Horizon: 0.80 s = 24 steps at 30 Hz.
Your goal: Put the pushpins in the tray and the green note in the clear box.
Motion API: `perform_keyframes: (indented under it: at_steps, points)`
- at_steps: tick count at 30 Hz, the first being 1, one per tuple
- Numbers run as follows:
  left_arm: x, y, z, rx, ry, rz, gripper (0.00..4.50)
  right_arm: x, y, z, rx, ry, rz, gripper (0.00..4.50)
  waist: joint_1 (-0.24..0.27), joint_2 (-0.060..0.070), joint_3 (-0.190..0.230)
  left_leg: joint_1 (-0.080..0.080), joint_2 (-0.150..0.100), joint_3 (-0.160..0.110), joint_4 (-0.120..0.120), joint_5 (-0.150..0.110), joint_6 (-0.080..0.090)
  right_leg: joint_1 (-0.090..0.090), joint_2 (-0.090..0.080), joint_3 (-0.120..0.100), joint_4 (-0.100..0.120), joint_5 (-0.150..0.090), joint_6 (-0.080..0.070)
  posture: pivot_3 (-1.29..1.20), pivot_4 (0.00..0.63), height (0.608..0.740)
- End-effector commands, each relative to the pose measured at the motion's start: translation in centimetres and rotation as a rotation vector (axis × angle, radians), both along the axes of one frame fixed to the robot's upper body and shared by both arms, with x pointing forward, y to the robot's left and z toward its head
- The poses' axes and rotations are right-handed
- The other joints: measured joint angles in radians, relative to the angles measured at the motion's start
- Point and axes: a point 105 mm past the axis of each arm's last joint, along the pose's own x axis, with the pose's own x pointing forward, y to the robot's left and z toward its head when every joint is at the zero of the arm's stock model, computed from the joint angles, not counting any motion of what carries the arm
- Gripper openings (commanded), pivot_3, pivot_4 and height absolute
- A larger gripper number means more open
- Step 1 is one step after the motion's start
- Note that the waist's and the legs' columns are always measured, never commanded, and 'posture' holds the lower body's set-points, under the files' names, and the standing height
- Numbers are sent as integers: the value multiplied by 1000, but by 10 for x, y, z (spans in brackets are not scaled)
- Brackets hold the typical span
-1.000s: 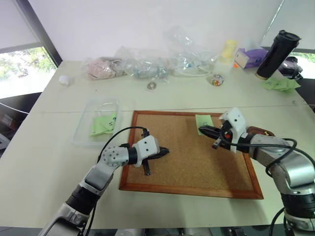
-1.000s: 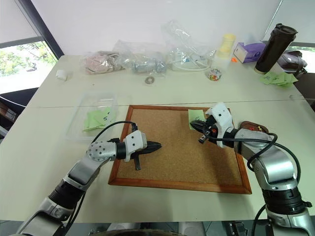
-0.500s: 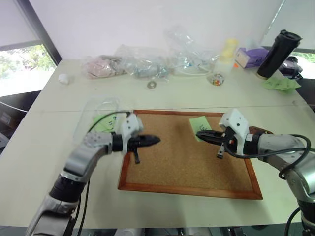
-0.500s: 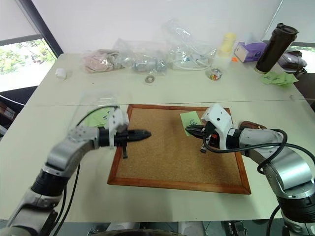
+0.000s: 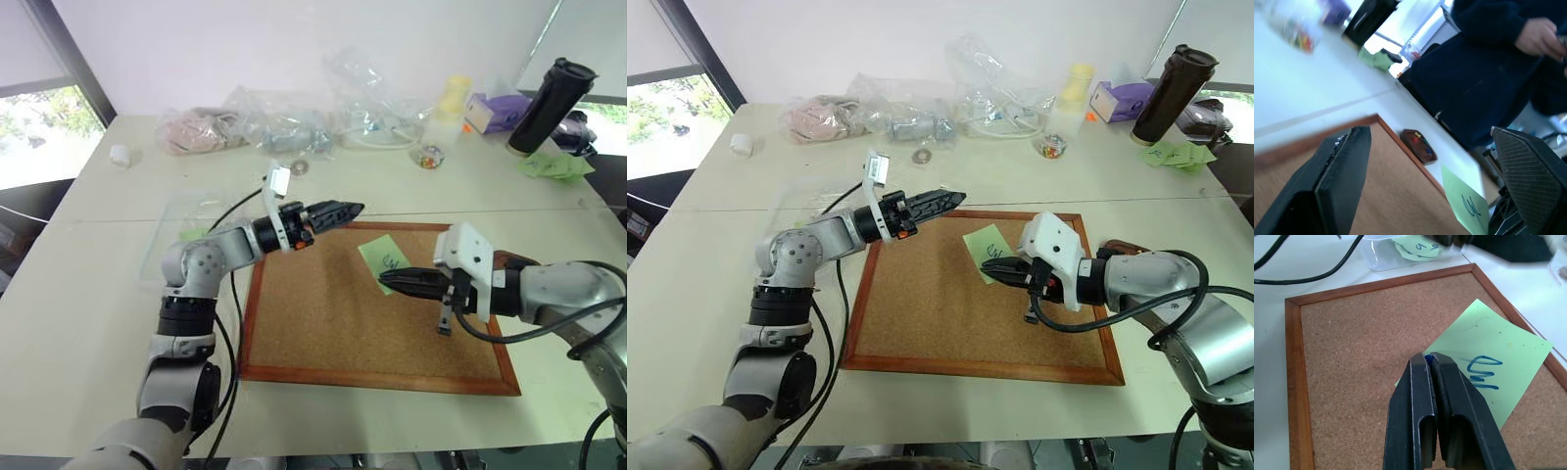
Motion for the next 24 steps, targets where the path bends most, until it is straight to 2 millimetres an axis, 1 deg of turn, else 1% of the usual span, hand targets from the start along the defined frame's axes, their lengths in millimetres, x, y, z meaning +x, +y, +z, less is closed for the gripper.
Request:
perform_keyframes:
  at_steps: [1, 5, 11, 15, 17, 18, 24]
  points:
    - [-3, -2, 8, -30, 16, -16, 4456, -6, 7, 11, -10, -58, 50, 0, 0, 0, 0, 0, 0, 0, 0, 0, 0, 0, 0, 0, 0, 0, 0, 0, 150, 740]
    - [-15, -11, -5, -13, 97, -75, 4456, -6, 8, 12, -27, -66, 61, 0, 1, 0, 0, 0, 0, 0, 0, 0, 0, 0, 0, 0, 0, 0, 0, 0, 150, 740]
    - [-30, -16, -12, 26, 114, -132, 4456, -5, 9, 11, -30, -65, 65, 0, 1, 0, 0, 0, 0, 0, 0, 0, 0, 0, 0, 0, 0, 0, 0, 0, 150, 740]
    - [-31, -18, -16, 44, 125, -126, 4456, -4, 10, 11, -33, -65, 70, 0, 2, 0, 0, 0, 0, 0, 1, 0, 0, 1, -1, 1, 0, 0, 0, 0, 150, 740]
    - [-32, -18, -16, 47, 126, -129, 3922, -4, 10, 10, -35, -65, 71, 0, 1, 0, 0, 0, 0, 0, 0, 0, 0, 1, -1, 1, 0, 0, 0, 0, 150, 740]
    - [-33, -19, -17, 53, 127, -134, 3758, -4, 10, 10, -35, -65, 72, 0, 1, 0, 0, 0, 0, 0, 0, 0, 0, 0, -1, 1, 0, 0, 0, 0, 150, 740]
    - [-32, -21, -21, 80, 135, -134, 807, -3, 11, 10, -36, -68, 72, 0, 1, 0, 0, 0, 0, 0, 0, 0, 0, 0, -1, 1, 0, 0, 0, 0, 150, 740]
